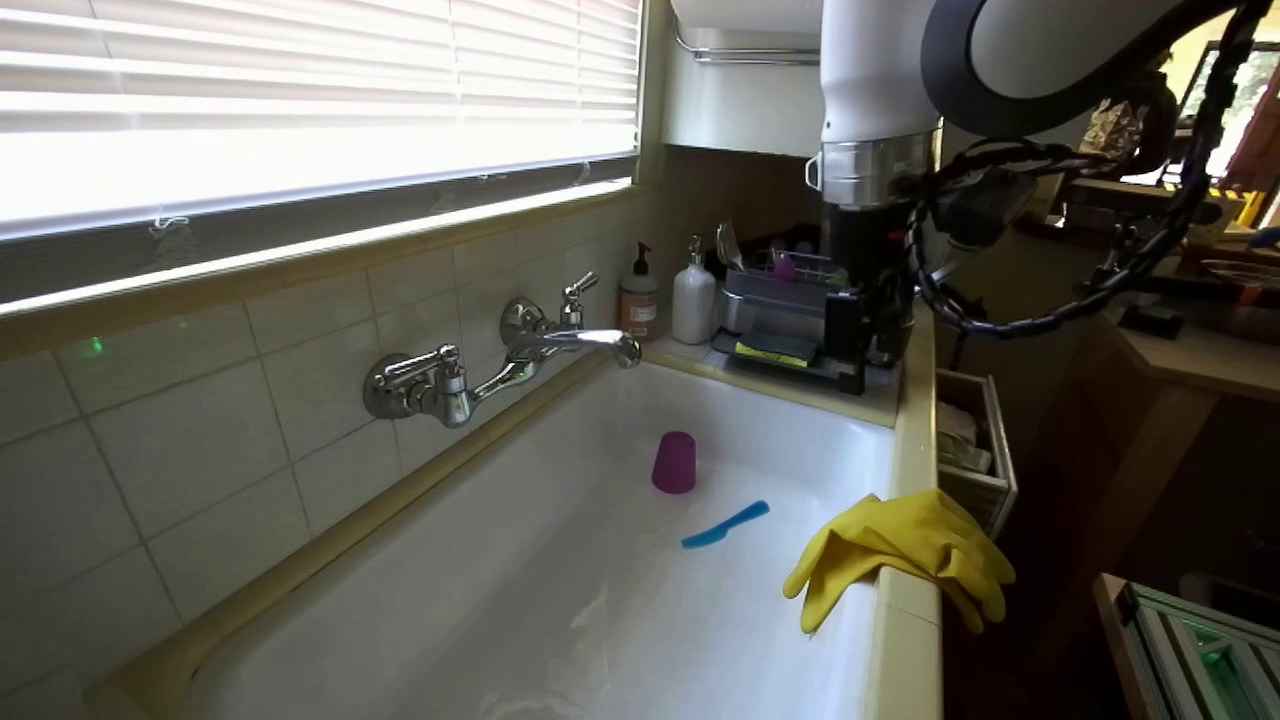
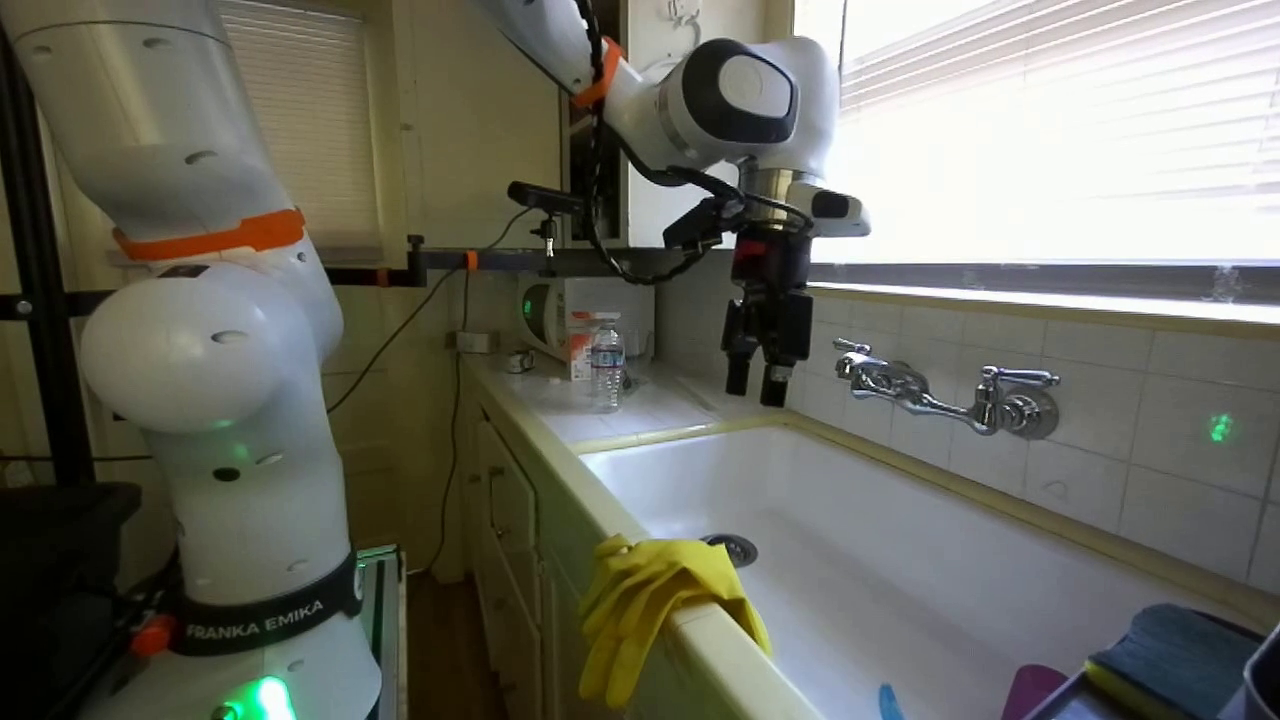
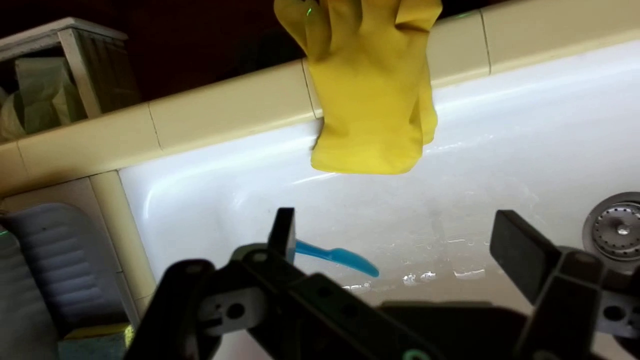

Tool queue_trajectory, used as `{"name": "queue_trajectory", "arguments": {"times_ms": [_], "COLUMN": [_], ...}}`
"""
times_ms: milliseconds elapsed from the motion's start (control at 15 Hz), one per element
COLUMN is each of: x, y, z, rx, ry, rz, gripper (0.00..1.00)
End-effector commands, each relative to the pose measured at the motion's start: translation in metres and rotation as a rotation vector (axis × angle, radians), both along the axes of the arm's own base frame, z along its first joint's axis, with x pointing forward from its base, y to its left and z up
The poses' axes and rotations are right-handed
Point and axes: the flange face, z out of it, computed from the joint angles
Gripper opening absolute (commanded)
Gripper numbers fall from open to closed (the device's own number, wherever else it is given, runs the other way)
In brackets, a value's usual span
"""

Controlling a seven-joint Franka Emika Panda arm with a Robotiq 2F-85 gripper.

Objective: Take the gloves off the tap

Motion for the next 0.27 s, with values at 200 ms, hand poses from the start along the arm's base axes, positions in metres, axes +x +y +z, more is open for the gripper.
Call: {"name": "queue_trajectory", "arguments": {"times_ms": [200], "x": [-0.0010], "y": [-0.0004], "z": [0.0014], "rx": [0.001], "ry": [-0.004], "rz": [-0.004], "gripper": [1.00]}}
